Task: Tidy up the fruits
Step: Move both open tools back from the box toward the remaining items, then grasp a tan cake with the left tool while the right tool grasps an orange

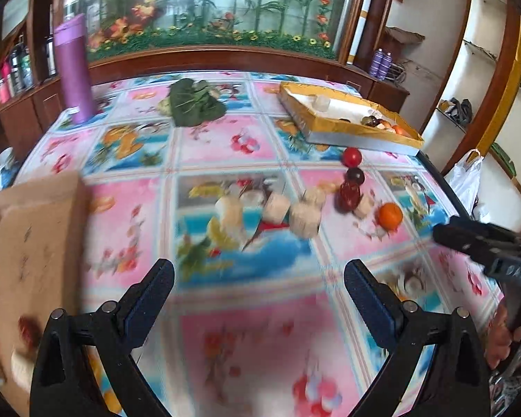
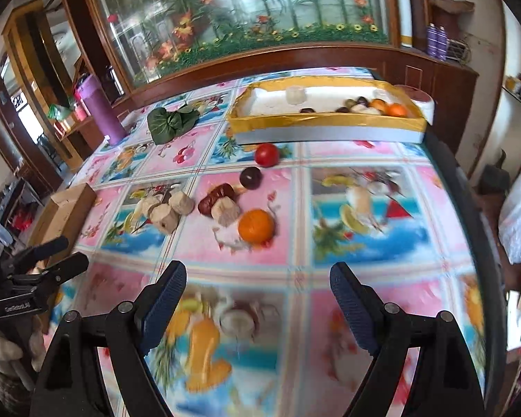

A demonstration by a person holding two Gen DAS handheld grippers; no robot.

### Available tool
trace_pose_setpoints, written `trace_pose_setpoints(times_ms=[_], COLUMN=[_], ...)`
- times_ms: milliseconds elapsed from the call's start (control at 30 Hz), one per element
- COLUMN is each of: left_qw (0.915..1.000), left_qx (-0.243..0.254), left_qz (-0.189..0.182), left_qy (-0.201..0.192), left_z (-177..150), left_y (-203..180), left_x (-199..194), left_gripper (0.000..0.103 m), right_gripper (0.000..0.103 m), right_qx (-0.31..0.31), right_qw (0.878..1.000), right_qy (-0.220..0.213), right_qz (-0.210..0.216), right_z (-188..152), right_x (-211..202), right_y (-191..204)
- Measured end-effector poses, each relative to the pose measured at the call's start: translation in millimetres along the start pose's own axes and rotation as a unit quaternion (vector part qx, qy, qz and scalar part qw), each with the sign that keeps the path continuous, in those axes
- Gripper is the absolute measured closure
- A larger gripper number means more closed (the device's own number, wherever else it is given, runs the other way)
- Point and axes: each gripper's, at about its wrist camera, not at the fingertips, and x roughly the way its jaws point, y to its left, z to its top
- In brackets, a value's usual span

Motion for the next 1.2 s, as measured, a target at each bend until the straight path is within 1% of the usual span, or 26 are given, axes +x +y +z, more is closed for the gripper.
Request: trace_pose_setpoints(times_ms=[33,67,100,133,167,200,233,267,300,433,467,533,600,667,767,833,933,1000,1067,1167,1200], left_qw=[1.0000,0.9998,0.9996,0.9994,0.9993,0.9992,0.9990,0.9986,0.9984,0.9981,0.9979,0.9968,0.9959,0.9958,0.9950,0.9956,0.9961,0.9963,0.9970,0.9983,0.9988], left_qx=[0.004,0.015,0.020,0.021,0.017,0.008,-0.004,-0.020,-0.027,-0.026,-0.027,-0.032,-0.034,-0.039,-0.054,-0.049,-0.039,-0.036,-0.029,-0.004,0.005], left_qz=[0.003,0.012,0.014,0.009,0.002,-0.002,-0.008,-0.025,-0.032,-0.049,-0.054,-0.069,-0.079,-0.079,-0.082,-0.079,-0.078,-0.077,-0.070,-0.054,-0.045], left_qy=[0.002,0.006,0.014,0.025,0.033,0.040,0.044,0.041,0.039,0.026,0.024,0.026,0.028,0.022,0.015,0.013,0.013,0.014,0.017,0.020,0.020], left_z=[5,11,15,17,19,21,23,26,28,31,30,29,26,23,22,22,23,25,28,30,30], left_y=[-1,-1,0,1,5,9,13,17,18,12,11,10,8,7,9,7,3,2,-1,-12,-15], left_x=[9,22,31,42,49,55,59,61,62,66,67,68,68,67,68,68,69,71,74,78,78], left_gripper=[0.012,0.027,0.034,0.047,0.054,0.055,0.055,0.055,0.055,0.055,0.055,0.055,0.057,0.058,0.058,0.056,0.051,0.050,0.050,0.050,0.053], right_gripper=[0.019,0.020,0.021,0.022,0.022,0.022,0.022,0.023,0.025,0.031,0.038,0.044,0.057,0.060,0.061,0.061,0.061,0.061,0.061,0.061,0.061], right_qx=[0.003,0.008,0.011,0.009,0.004,-0.003,-0.011,-0.021,-0.028,-0.044,-0.043,-0.042,-0.038,-0.030,-0.020,-0.020,-0.023,-0.022,-0.018,-0.018,-0.018], right_qw=[1.000,1.000,1.000,1.000,1.000,1.000,1.000,1.000,0.999,0.999,0.999,0.999,0.999,0.999,1.000,1.000,1.000,1.000,1.000,1.000,1.000], right_qy=[0.004,0.009,0.011,0.009,0.006,0.004,0.003,0.002,0.001,0.001,0.005,0.007,0.003,0.000,0.009,0.009,0.007,0.007,0.006,0.006,0.006], right_qz=[0.002,0.007,0.008,0.003,-0.002,-0.007,-0.011,-0.017,-0.019,-0.020,-0.018,-0.019,-0.020,-0.018,-0.012,-0.013,-0.018,-0.017,-0.014,-0.012,-0.012], right_z=[5,10,12,16,17,19,19,20,20,17,16,15,15,16,15,15,15,14,14,15,14], right_x=[12,24,33,41,45,49,53,58,61,72,75,78,76,75,77,77,77,77,77,77,77], right_y=[2,4,5,7,9,11,13,15,17,19,19,16,13,8,3,3,5,5,4,3,3])
